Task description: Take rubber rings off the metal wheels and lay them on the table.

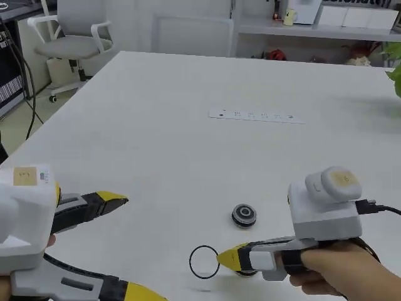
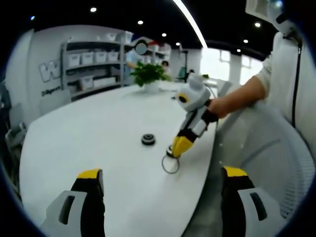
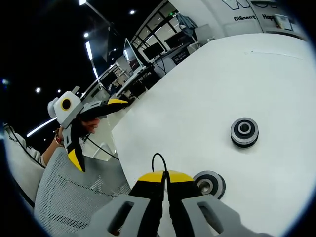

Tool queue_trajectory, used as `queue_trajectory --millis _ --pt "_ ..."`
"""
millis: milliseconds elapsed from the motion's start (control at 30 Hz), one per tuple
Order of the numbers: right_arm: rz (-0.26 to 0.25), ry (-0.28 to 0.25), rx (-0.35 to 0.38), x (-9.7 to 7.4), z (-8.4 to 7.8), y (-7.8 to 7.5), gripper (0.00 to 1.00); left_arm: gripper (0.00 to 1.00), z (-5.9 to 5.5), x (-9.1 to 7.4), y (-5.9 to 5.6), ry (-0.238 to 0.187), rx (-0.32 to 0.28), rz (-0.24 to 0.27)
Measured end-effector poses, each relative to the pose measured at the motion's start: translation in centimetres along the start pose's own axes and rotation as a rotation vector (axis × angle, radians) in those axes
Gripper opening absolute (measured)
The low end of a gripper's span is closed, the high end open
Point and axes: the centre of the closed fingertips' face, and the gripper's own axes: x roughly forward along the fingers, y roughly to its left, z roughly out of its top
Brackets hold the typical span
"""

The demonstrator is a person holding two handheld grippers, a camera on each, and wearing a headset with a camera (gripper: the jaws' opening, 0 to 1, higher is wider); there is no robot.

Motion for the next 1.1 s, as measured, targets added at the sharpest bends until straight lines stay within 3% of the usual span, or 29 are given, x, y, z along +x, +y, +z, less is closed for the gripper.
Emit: queue_trajectory --millis 600,833,1100 --pt "-0.021 0.041 -0.052 0.37 -0.98 -0.22 0.00 1.00 -0.34 -0.20 0.03 0.000 -0.006 0.008" --pt "-0.022 0.032 -0.058 0.38 -0.78 -0.11 0.00 1.00 -0.25 -0.29 0.16 -0.006 -0.008 0.014" --pt "-0.048 0.041 -0.104 0.37 -0.82 -0.58 0.06 1.00 -0.37 -0.29 0.08 -0.003 -0.008 0.013"
